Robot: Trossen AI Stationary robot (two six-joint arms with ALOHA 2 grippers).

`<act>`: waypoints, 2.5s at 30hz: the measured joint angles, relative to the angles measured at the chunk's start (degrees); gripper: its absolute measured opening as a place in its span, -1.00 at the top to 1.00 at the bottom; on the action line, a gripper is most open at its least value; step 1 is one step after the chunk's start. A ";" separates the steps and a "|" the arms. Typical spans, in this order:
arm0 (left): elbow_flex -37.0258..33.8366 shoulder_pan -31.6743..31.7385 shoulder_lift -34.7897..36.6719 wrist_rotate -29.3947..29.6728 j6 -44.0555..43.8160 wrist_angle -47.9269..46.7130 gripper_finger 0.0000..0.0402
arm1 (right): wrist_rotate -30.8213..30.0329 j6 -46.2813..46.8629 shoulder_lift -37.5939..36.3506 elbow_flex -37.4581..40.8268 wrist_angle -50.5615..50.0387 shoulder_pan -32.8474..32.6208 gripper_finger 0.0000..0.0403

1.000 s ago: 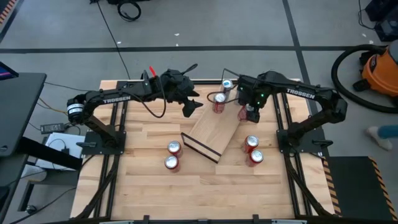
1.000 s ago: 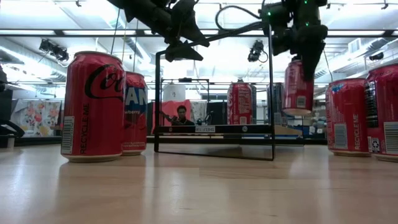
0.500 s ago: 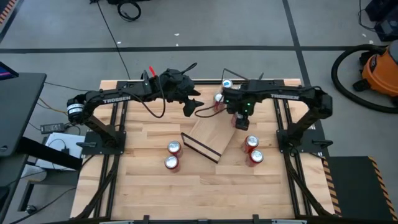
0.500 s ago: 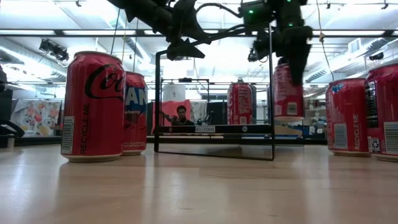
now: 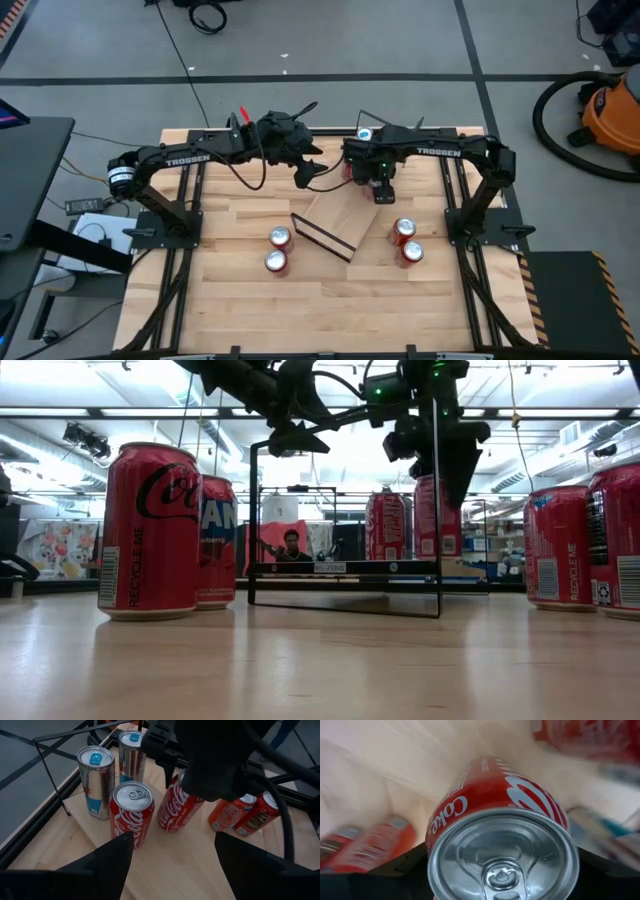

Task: Place canned beverage on shelf
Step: Put the red-white soda can on the shelf aligned with the other red-white soda can

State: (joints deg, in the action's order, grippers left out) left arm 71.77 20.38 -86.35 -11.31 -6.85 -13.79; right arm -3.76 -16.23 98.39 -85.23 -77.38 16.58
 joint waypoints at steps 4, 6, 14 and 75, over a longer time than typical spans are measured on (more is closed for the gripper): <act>0.00 0.00 0.00 0.11 0.00 -0.10 -0.45 | -2.78 -4.06 -0.12 0.00 1.19 0.06 -0.58; 0.00 0.02 -0.01 0.15 -0.02 -0.10 -0.45 | -2.80 -5.40 -0.11 0.00 1.12 0.16 -0.61; 0.00 0.02 -0.01 0.15 0.20 -0.17 -0.45 | -4.68 -7.63 -0.09 -0.02 1.13 0.15 -0.86; -0.02 0.02 -0.06 -2.04 0.17 -3.90 -0.45 | 0.65 59.56 -1.16 -3.96 1.97 -0.43 -0.99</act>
State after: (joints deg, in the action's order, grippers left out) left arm 71.75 20.40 -86.41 -13.34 -6.68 -17.69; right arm -3.11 43.33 97.23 -89.19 -75.41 16.16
